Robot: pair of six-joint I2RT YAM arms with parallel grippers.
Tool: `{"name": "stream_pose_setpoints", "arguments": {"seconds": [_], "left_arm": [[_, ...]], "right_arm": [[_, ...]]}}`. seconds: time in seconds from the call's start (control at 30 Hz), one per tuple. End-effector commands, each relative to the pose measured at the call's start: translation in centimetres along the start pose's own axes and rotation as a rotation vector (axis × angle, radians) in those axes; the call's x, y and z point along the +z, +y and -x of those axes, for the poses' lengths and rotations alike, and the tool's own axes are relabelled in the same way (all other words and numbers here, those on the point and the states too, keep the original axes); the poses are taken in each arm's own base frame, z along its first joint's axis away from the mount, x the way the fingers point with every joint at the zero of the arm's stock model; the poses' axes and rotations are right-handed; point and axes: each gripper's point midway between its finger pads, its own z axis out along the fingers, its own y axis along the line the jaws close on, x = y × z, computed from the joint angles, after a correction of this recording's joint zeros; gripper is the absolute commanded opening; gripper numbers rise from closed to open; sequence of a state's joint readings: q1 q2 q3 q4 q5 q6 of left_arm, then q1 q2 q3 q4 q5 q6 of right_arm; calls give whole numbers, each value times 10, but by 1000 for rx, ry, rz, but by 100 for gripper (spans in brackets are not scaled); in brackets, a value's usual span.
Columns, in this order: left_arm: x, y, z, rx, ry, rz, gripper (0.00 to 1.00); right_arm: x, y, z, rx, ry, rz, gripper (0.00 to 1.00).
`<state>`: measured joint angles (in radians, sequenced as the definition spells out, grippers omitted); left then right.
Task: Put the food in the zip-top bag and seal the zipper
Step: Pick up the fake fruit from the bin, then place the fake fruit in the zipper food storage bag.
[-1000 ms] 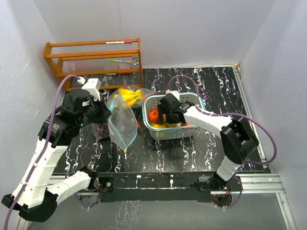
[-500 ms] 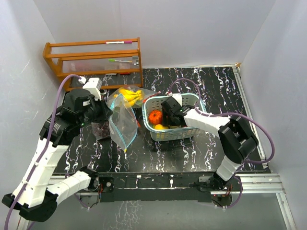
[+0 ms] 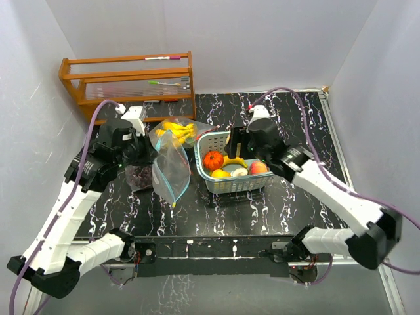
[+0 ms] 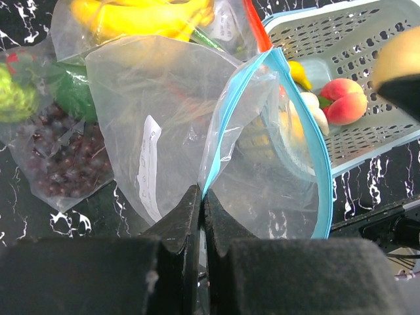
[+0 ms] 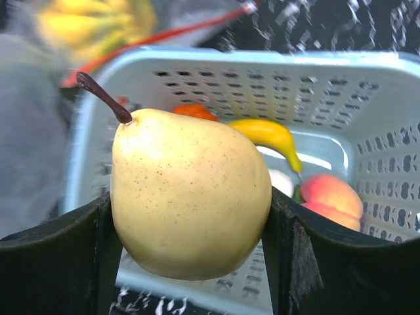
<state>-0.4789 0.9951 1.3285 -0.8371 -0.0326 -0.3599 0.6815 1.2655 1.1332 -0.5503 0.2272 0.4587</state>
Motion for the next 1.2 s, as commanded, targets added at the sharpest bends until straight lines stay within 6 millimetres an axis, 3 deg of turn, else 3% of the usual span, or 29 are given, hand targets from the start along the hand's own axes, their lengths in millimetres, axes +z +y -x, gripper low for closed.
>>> {"name": "stream_pose_setpoints", "arguments": {"seconds": [0.0,0.13,0.23,0.47,0.77,1.0,1.17], "left_arm": [[11,-4,0,-17,6,-20,0],[21,-10,-1,-30,21,-44,0],[27,-14,-1,-37,28,-63,0],[33,-19,0,-44,35,-84,0],[29,-25,0,-48,35,-118,0],[20,-33,1,-58,26,-165,0],[14,-36,1,-66,22,-186,0]], "right_arm": [[-70,53,53,-71,-169,330,38],[-126,99,72,-110,-262,648,36],[-148,130,70,-120,-251,865,35],[-148,179,56,-106,-225,1052,34],[-100,218,32,-76,-152,1004,34],[-41,205,14,-50,-93,766,34],[-17,198,5,-82,-71,616,36]]}}
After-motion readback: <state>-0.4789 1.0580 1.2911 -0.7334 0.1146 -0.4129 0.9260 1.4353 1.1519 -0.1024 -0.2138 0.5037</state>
